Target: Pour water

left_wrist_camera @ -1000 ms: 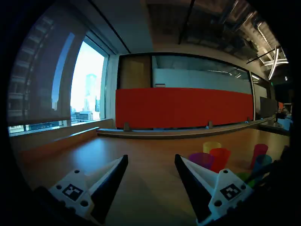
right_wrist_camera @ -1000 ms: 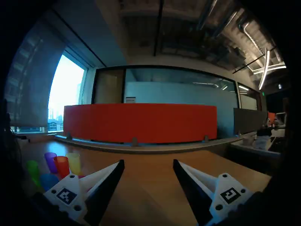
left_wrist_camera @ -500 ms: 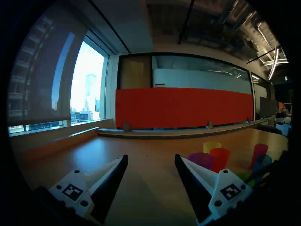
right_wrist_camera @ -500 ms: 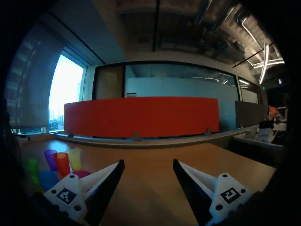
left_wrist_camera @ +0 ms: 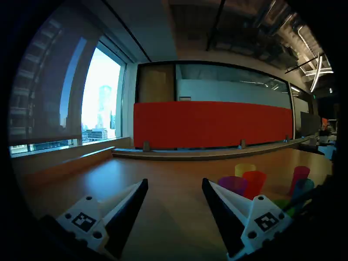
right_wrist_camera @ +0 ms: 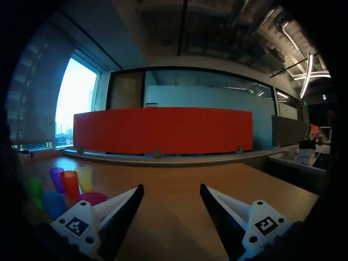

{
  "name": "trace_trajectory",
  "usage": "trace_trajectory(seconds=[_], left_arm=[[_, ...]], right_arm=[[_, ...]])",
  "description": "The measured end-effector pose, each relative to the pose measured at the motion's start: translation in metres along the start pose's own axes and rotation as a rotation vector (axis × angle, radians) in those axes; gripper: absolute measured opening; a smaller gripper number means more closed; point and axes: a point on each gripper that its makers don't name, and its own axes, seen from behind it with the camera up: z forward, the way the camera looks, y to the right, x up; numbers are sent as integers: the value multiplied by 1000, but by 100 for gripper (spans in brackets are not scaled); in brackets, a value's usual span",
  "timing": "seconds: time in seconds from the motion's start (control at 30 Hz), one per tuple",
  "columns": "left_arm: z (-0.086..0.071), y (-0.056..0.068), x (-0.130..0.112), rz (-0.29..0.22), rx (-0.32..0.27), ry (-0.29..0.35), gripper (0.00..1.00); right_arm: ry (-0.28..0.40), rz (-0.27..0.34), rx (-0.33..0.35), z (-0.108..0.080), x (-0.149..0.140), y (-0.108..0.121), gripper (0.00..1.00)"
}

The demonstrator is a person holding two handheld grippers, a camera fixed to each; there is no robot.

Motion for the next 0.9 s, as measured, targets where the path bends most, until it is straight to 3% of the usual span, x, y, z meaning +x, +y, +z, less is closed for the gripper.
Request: trace_trajectory(seconds=[0.9], left_arm=[[1, 0, 0, 0, 0, 0, 92]], right_arm=[[-2, 2, -5, -2, 0, 2, 100]])
